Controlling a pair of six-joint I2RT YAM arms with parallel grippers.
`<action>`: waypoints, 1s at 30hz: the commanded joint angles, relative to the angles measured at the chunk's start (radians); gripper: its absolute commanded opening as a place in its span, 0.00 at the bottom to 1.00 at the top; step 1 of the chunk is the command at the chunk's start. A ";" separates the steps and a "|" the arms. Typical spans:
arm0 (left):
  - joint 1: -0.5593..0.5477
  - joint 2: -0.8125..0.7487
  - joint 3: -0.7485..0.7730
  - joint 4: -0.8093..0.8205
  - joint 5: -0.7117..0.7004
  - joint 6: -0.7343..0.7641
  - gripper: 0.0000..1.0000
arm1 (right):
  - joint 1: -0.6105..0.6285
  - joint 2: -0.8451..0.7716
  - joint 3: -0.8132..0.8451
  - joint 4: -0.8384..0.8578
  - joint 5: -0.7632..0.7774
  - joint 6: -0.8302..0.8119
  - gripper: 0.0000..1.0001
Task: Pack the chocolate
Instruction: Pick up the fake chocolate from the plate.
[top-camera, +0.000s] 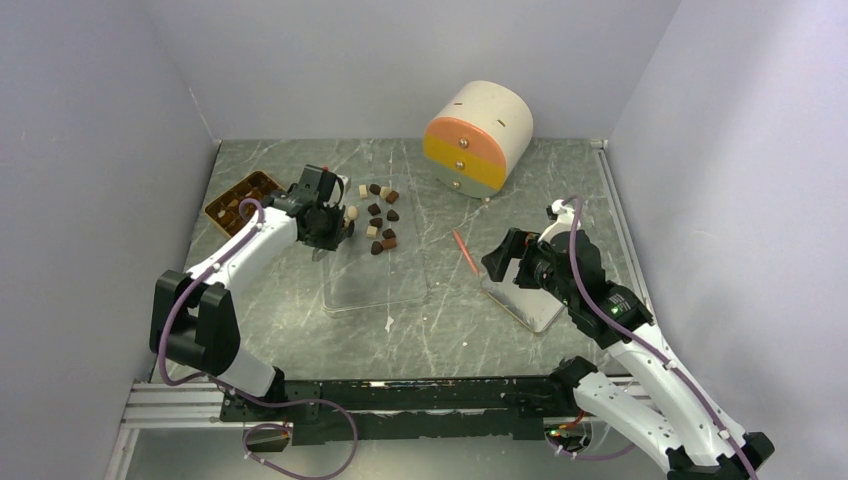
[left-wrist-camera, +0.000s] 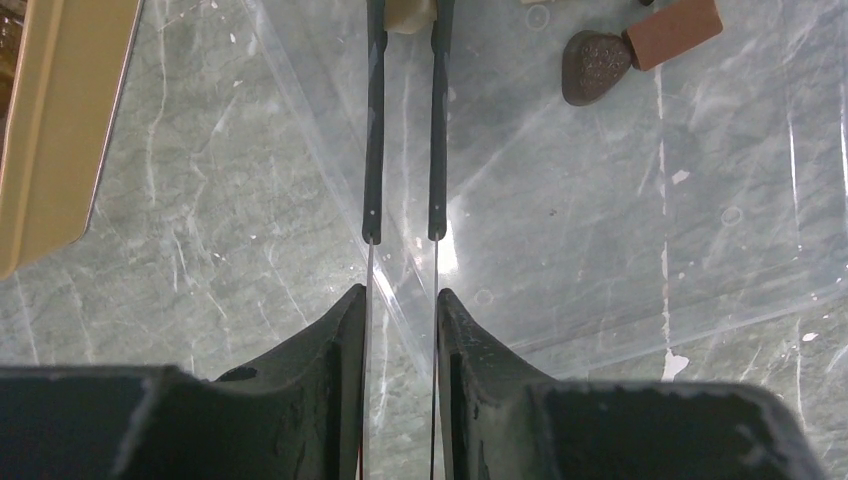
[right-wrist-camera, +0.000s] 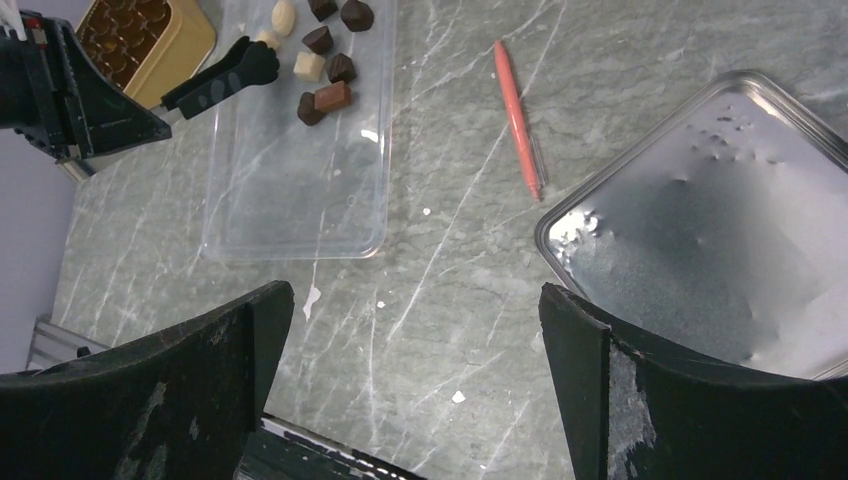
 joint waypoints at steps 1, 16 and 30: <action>-0.007 -0.039 0.003 -0.014 -0.027 -0.002 0.25 | 0.003 -0.022 0.035 0.009 0.027 -0.019 0.99; -0.008 -0.111 -0.010 -0.009 -0.036 -0.042 0.15 | 0.003 -0.043 0.026 0.002 0.030 -0.013 0.99; -0.002 -0.143 0.085 -0.016 -0.237 -0.076 0.17 | 0.003 -0.051 0.024 0.000 0.027 -0.018 0.99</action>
